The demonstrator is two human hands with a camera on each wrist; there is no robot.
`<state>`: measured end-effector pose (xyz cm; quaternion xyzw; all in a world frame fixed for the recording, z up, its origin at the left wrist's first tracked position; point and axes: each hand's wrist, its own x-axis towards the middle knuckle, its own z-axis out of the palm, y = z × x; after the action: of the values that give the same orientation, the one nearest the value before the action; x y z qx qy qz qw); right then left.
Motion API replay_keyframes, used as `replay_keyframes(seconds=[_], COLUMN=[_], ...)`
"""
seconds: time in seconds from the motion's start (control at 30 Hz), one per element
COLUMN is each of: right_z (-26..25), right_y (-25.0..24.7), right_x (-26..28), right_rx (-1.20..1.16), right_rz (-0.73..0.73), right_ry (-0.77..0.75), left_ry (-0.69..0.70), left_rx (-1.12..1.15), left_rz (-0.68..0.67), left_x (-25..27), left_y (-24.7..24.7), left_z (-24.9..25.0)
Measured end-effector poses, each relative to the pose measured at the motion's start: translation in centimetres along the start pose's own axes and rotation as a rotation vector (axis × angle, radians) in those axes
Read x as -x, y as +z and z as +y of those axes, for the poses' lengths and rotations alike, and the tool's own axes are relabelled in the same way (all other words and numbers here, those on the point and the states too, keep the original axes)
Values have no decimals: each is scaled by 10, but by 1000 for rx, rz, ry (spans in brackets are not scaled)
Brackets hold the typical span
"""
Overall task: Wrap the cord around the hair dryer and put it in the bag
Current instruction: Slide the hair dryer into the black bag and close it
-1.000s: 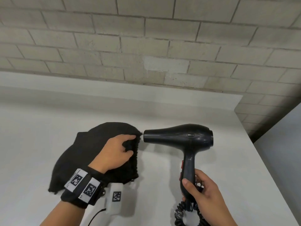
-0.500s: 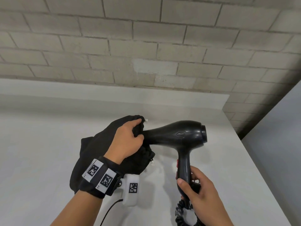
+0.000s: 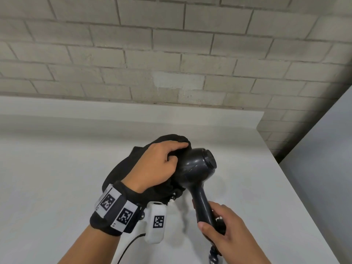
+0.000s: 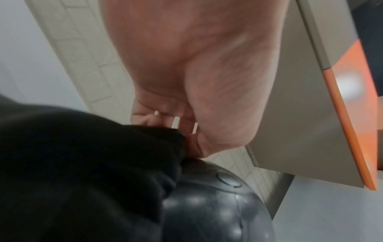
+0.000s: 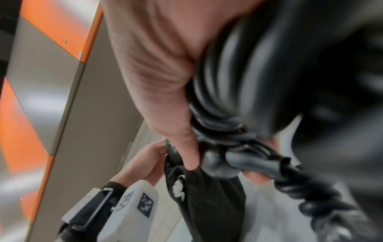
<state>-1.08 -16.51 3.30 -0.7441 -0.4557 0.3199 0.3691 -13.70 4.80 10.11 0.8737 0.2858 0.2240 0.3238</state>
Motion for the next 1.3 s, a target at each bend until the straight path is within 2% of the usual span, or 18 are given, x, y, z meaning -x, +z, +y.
replay_keyframes(seconds=[0.17,0.33,0.47,0.67,0.73,0.83,0.93,1.03,1.13,1.3], right_z=[-12,-22,-28,-31,-33,-33,-29,-24,-14,-4], right_y=[-8,-11,-10,-6,-8,-15,-19,-17,-11,3], right_x=[0,-3,-5,-12,-18,-26,-29,-30,-34,-36], right_rx=[78,226,295,320,209,-88,-303,-593,-843,-974], right_rz=[-55,-67,-86,-238,-288,-350,-286,-250,-205,-49], right_ry=[-29,-42,-41,3,65,254,299,352,403,374], left_ry=[90,106,121,342,405,494,575,590,484,244], left_rx=[-128,-206,-247,-367,-448,-498,-360,-185,-114,-158], left_rz=[-40,-6,-46,-177,-243,-326,-383,-438,-439,-348], left_x=[1,0,-4,4,10,18,32,49,65,84], left_y=[-4,-3,-5,0,7,13,15,26,38,54], left_z=[8,15,17,49,57,58,55,47,32,-5])
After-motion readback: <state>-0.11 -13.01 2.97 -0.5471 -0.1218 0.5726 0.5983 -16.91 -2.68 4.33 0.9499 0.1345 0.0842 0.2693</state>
